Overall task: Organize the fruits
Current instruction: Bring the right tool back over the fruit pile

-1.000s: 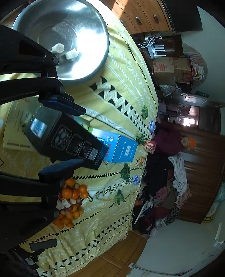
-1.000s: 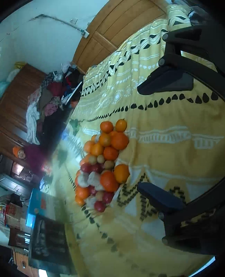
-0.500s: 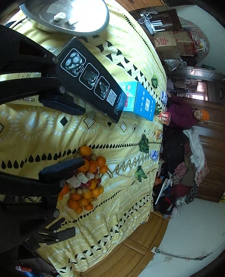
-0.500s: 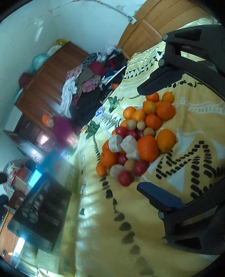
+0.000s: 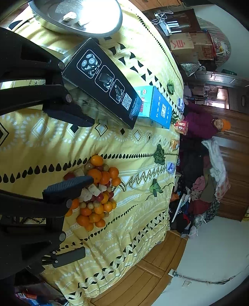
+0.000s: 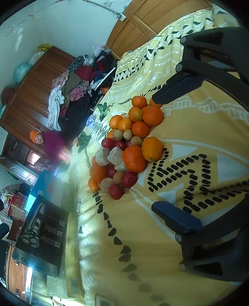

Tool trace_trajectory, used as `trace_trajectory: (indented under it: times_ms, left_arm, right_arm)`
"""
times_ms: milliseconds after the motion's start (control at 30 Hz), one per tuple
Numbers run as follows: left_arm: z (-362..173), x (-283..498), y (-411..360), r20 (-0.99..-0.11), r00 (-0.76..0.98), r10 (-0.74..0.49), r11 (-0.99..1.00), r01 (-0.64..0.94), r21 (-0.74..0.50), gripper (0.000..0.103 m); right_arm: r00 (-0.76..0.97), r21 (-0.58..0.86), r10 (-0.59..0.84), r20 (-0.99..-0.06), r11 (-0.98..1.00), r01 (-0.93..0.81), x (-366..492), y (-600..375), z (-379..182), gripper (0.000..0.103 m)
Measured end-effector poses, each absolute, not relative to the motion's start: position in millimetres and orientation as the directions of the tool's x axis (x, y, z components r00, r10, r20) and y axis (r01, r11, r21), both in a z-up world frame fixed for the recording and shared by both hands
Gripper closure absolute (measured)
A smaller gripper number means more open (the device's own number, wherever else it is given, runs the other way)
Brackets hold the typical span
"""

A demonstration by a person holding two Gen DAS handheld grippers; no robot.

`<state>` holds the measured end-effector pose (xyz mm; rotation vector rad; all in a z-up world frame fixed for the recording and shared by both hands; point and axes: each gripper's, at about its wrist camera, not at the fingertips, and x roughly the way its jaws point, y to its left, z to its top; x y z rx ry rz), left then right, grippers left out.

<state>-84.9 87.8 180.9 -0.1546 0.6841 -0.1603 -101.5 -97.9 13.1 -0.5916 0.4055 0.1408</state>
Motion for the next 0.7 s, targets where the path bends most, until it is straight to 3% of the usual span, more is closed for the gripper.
trace_trajectory:
  times_ms: [67, 700]
  left_arm:
    - [179, -86, 89, -0.609, 0.77, -0.192, 0.977, 0.087, -0.197, 0.037]
    - [185, -90, 73, -0.6, 0.778, -0.187, 0.98, 0.109, -0.164, 0.037]
  right_arm:
    - [0.908, -0.511, 0.02, -0.417, 0.821, -0.253, -99, -98, 11, 0.001]
    - [0.897, -0.464, 0.057, -0.438, 0.84, -0.28, -93, -104, 17, 0.0]
